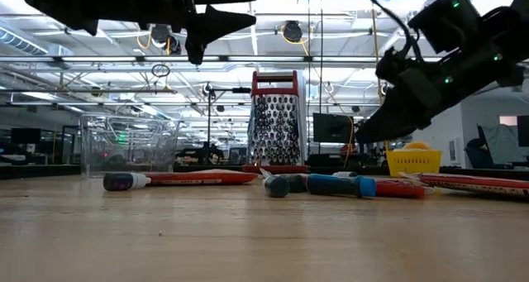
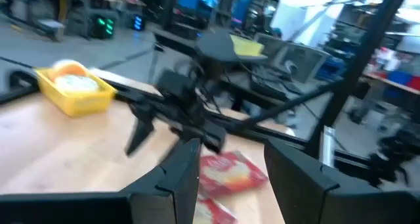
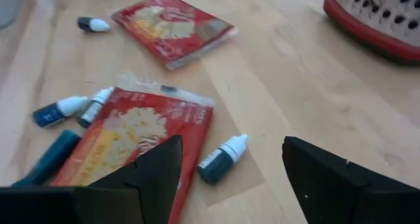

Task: Pick & Place Food Item
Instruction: Put the top green food coloring bottle into the gray bin

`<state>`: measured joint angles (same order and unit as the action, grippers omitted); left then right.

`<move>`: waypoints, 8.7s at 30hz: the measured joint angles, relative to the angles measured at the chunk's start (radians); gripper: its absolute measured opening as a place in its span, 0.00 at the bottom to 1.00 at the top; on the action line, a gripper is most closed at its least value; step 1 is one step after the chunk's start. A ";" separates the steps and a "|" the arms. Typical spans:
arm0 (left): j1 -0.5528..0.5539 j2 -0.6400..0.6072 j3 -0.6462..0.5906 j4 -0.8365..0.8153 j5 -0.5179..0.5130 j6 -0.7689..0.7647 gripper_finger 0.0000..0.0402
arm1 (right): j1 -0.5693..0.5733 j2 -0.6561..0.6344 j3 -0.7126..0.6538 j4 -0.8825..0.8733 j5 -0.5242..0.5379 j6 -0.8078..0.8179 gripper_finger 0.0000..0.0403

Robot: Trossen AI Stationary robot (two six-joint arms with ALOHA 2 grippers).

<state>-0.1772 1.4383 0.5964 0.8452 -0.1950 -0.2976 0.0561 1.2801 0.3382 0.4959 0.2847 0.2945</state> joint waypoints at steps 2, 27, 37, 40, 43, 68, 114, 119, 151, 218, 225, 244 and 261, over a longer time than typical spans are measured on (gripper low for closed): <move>0.011 0.000 0.000 -0.001 -0.020 0.002 0.43 | -0.005 0.039 0.000 0.007 0.000 0.001 0.61; 0.034 0.000 -0.001 -0.033 -0.042 -0.024 0.43 | -0.055 0.316 0.096 0.056 -0.106 0.006 0.49; 0.034 0.000 -0.001 -0.038 -0.042 -0.021 0.43 | -0.060 0.279 0.095 0.018 -0.106 0.006 0.40; 0.034 0.000 -0.001 -0.044 -0.042 -0.023 0.43 | -0.060 0.279 0.095 0.007 -0.106 0.005 0.37; 0.034 0.000 -0.001 -0.049 -0.042 -0.023 0.43 | -0.060 0.278 0.095 0.004 -0.106 0.005 0.33; 0.033 0.000 -0.001 -0.060 -0.042 -0.048 0.43 | -0.062 0.279 0.094 0.042 -0.133 0.010 0.33; 0.033 0.000 -0.001 -0.064 -0.042 -0.052 0.43 | -0.111 0.226 0.093 -0.007 -0.129 -0.195 0.16; 0.033 0.000 0.000 -0.064 -0.042 -0.052 0.43 | -0.111 0.142 0.094 0.000 -0.131 -0.202 0.13; 0.032 -0.001 0.000 -0.054 -0.037 -0.188 0.43 | -0.028 -0.078 0.094 0.189 -0.445 -0.183 0.14; 0.048 0.399 0.344 -0.064 -0.015 0.112 0.24 | -0.028 -0.078 0.094 0.181 -0.439 -0.179 0.15; 0.048 0.399 0.344 -0.065 -0.015 0.116 0.14 | -0.028 -0.078 0.094 0.177 -0.440 -0.177 0.15; -0.009 0.100 0.344 -0.477 -0.027 0.110 0.08 | -0.028 -0.076 0.093 0.135 -0.447 -0.176 0.27; -0.237 -0.011 0.344 -0.770 -0.243 -0.009 0.03 | -0.028 -0.026 0.094 0.130 -0.365 -0.184 0.27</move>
<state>-0.4139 1.4270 0.9405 0.0747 -0.4384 -0.3070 0.0284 1.2540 0.4320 0.6258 -0.0806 0.1108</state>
